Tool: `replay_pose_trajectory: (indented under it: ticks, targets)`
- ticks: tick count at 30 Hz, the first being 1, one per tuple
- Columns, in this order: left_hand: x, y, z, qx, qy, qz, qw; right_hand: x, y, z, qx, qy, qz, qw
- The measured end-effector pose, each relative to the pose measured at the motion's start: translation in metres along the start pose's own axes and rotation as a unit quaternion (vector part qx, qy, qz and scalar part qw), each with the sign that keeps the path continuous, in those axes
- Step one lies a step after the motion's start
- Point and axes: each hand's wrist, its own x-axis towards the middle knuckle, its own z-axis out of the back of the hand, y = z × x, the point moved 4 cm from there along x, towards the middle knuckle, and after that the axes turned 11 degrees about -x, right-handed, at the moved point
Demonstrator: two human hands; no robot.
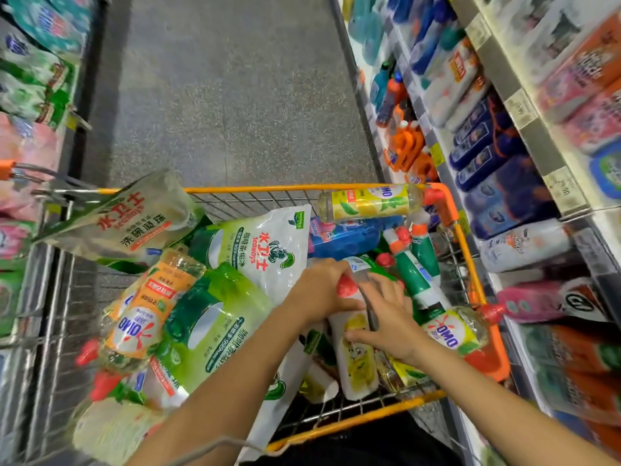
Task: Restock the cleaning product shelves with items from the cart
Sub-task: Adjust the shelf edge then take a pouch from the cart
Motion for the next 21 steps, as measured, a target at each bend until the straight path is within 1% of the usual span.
replay_pose_trajectory:
  ticks: [3,4,6,8,10,12,14,15,19,20,21]
  targets:
    - [-0.002,-0.002,0.003,-0.075,0.01,-0.033,0.997,-0.01,0.001,-0.007,0.008,-0.041,0.014,0.999]
    - [-0.004,-0.003,0.005,-0.1,0.014,-0.045,0.994,-0.014,0.002,-0.007,0.031,-0.06,0.021,0.998]
    - [-0.009,-0.011,0.01,-0.136,0.027,-0.055,0.989,-0.024,0.003,-0.009,0.123,-0.091,0.023,0.988]
    - [-0.01,-0.023,0.017,-0.16,0.037,-0.044,0.985,-0.032,0.01,-0.004,0.234,-0.089,0.01,0.968]
    - [-0.01,-0.036,0.024,-0.172,0.031,-0.038,0.984,-0.034,0.016,0.003,0.328,-0.077,-0.003,0.941]
    - [-0.01,-0.048,0.033,-0.244,0.012,-0.048,0.969,-0.034,0.019,0.02,0.364,-0.098,0.003,0.926]
    - [-0.012,-0.056,0.042,-0.351,-0.004,-0.055,0.935,-0.034,0.024,0.044,0.393,-0.133,0.015,0.91]
    - [-0.014,-0.057,0.045,-0.376,-0.006,-0.054,0.925,-0.033,0.025,0.056,0.41,-0.151,0.017,0.899]
    - [-0.019,-0.057,0.04,-0.368,0.034,-0.013,0.929,-0.027,0.031,0.111,0.446,-0.23,0.018,0.865]
    - [-0.02,-0.06,0.039,-0.375,0.028,-0.012,0.927,-0.026,0.033,0.124,0.458,-0.247,0.015,0.854]
    - [-0.02,-0.063,0.04,-0.382,0.002,-0.018,0.924,-0.025,0.035,0.135,0.467,-0.262,0.012,0.844]
